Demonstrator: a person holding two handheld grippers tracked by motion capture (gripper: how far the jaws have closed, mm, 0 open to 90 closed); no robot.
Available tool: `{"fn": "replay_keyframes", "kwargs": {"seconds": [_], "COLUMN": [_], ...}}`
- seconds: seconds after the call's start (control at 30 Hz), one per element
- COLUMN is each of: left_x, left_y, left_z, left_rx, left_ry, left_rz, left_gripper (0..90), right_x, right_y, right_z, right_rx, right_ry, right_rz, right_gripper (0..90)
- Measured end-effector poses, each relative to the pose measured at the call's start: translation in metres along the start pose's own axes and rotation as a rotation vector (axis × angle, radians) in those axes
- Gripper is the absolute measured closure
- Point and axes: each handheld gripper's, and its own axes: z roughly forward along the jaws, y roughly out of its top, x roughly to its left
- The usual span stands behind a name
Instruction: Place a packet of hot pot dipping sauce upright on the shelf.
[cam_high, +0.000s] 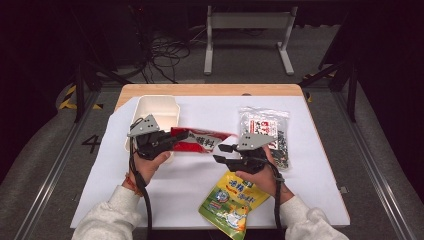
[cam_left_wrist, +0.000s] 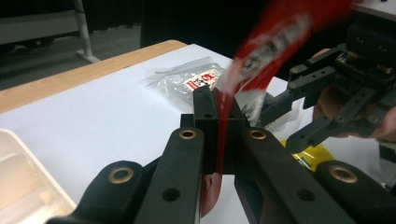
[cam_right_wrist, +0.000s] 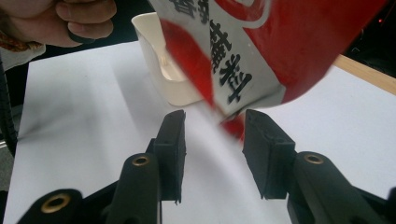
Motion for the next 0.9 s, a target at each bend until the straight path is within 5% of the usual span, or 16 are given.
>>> {"fn": "replay_keyframes", "kwargs": {"seconds": [0.27,0.6,0.9], "left_x": [0.016,0.045,0.083], "left_y": [0.025,0.044,0.051], "left_z": [-0.011,-0.028,-0.031], "left_rx": [-0.029,-0.081,-0.058], "left_ry": [0.022,0.070,0.150], "left_rz": [0.041,0.033,0.053], "left_gripper": [90.0,89.9,89.9], "right_x": [-0.007,-0.015,-0.014], "right_y": [-0.010,-0.038,-0.068], "right_z": [-0.027,-0.078,-0.127], "right_rx": [-0.007,-0.003,-0.007], "right_ry": [-0.035,-0.125,-0.207], "right_rz": [0.045,0.091,0.168], "right_gripper": [52.6,50.1,49.7]}}
